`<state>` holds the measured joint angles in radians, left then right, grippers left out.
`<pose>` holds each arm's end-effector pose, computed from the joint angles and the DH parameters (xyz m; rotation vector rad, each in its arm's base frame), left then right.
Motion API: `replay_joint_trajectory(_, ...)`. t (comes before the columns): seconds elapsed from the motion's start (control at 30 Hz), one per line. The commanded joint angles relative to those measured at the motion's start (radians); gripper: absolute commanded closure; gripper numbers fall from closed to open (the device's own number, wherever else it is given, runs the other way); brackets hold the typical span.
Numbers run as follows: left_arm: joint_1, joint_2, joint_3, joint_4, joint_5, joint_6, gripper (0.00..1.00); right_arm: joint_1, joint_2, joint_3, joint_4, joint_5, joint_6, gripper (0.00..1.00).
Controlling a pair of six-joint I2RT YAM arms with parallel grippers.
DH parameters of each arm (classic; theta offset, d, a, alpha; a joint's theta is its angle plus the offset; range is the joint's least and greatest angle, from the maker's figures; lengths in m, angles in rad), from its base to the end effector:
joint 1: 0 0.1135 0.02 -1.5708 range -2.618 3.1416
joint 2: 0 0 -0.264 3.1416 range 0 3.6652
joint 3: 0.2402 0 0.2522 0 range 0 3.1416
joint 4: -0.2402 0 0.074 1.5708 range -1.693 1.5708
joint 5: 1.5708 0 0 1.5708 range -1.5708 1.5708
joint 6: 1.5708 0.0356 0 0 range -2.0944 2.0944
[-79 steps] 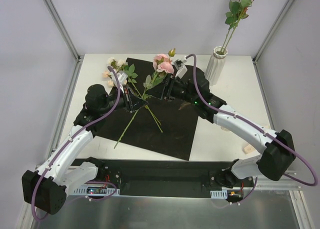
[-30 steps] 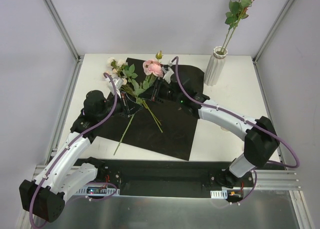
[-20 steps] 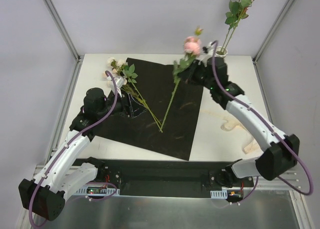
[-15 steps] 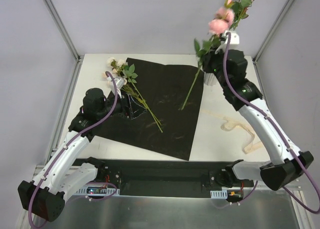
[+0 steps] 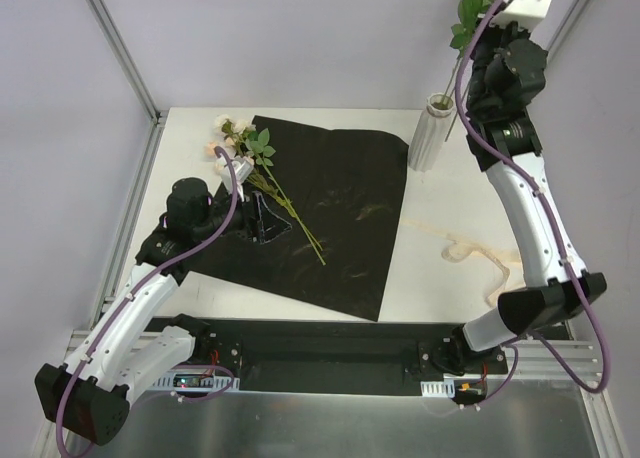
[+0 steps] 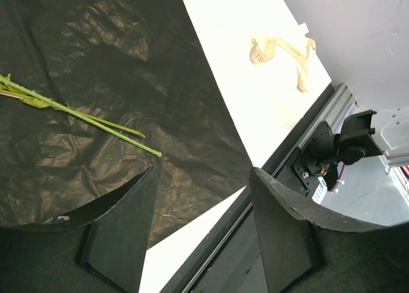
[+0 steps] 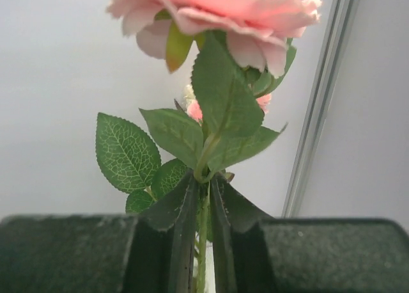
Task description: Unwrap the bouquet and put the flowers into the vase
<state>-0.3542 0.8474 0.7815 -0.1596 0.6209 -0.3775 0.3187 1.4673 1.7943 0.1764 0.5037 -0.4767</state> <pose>0.1748 -0.0867 0.3321 0.4454 1.8316 -1.0676 0.2880 0.0769 0.5623 0.0149 1.1436 -0.4090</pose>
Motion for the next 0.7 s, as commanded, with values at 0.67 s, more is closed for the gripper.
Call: replay_joint_trajectory(0.67, -0.005, 0.053, 0.064, 0.008, 0.014, -0.029, 0.53, -0.081, 0.036, -0.061, 0.222, -0.293, 0.171, 0.99)
